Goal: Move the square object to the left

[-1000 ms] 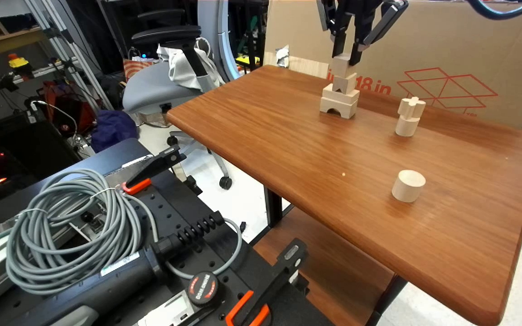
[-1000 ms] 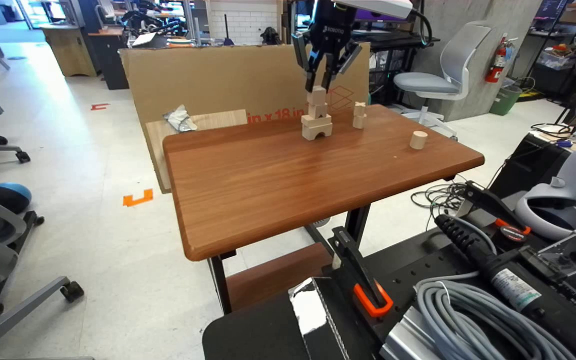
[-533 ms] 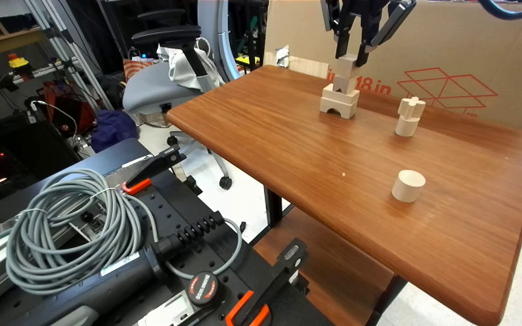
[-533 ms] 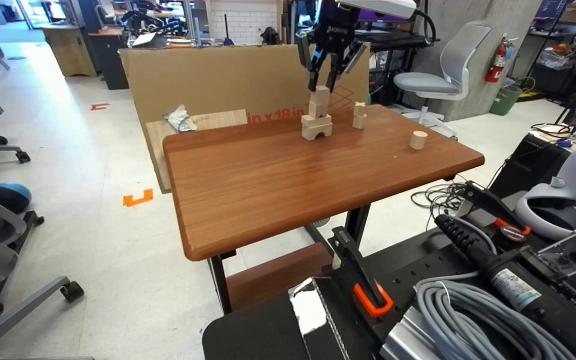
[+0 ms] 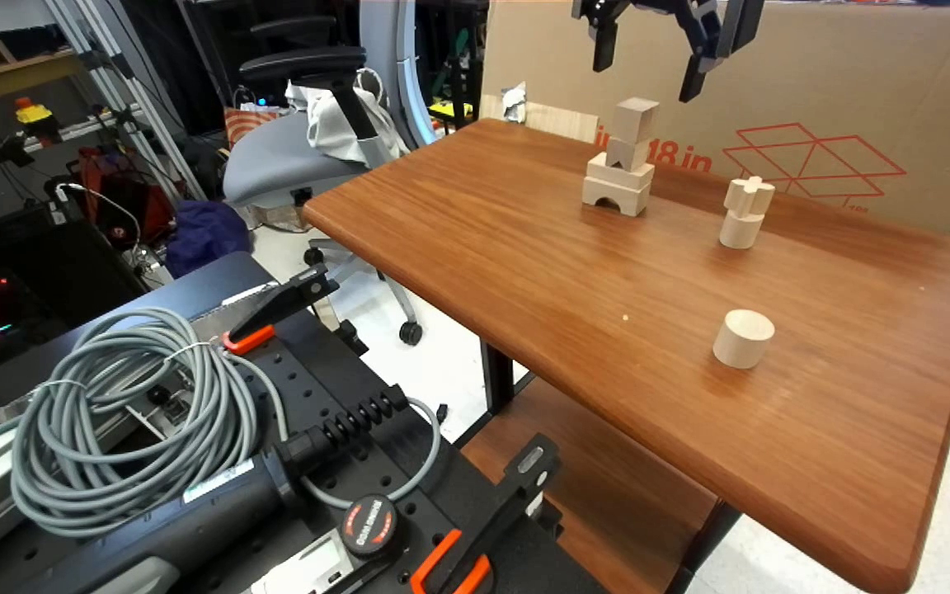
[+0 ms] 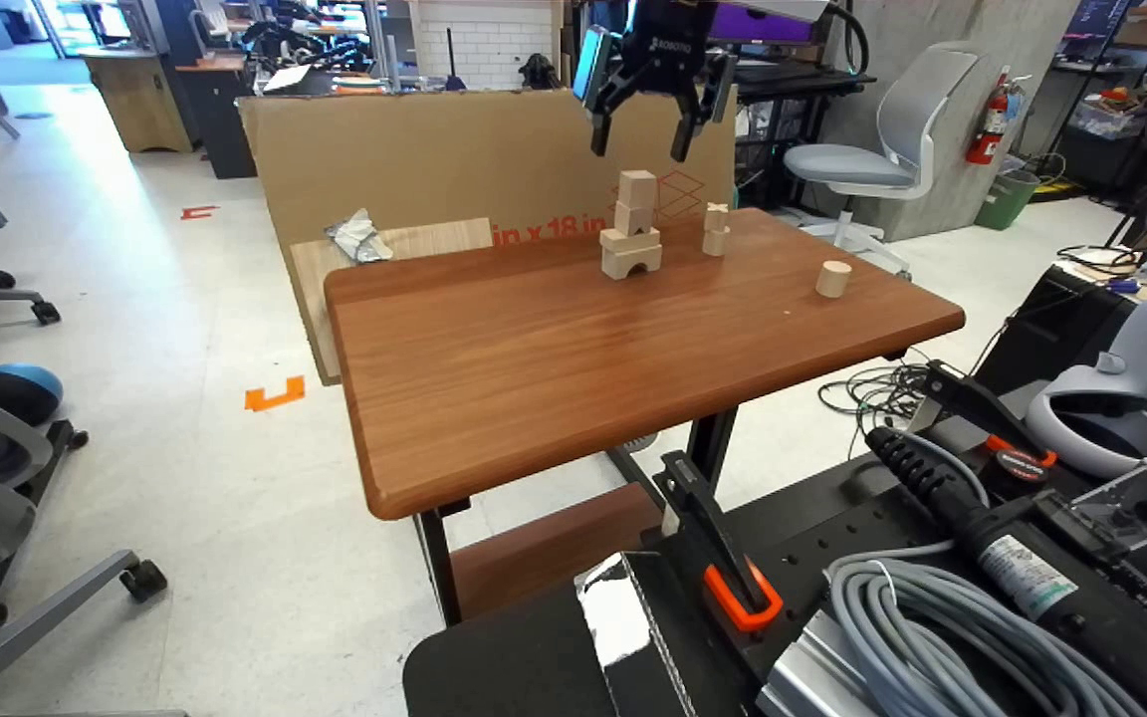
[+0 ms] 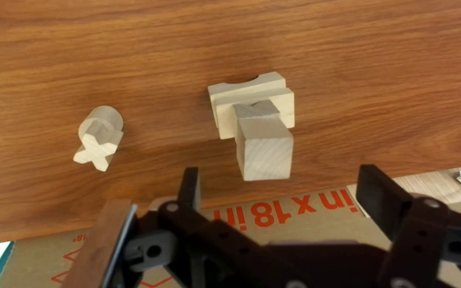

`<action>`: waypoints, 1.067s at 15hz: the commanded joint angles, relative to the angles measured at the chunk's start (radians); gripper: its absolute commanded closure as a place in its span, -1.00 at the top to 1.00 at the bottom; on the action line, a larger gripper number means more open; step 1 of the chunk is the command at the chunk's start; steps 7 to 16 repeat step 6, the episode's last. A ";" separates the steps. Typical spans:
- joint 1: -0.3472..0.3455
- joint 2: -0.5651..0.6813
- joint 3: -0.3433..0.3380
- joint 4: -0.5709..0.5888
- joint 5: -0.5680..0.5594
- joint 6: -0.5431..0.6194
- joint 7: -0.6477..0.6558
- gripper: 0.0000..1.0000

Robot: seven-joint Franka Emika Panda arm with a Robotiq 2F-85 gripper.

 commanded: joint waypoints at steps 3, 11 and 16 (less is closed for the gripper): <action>0.003 -0.054 -0.005 -0.013 -0.001 -0.027 0.050 1.00; 0.005 -0.099 -0.014 -0.022 -0.001 -0.066 0.081 1.00; 0.005 -0.099 -0.014 -0.022 -0.001 -0.066 0.081 1.00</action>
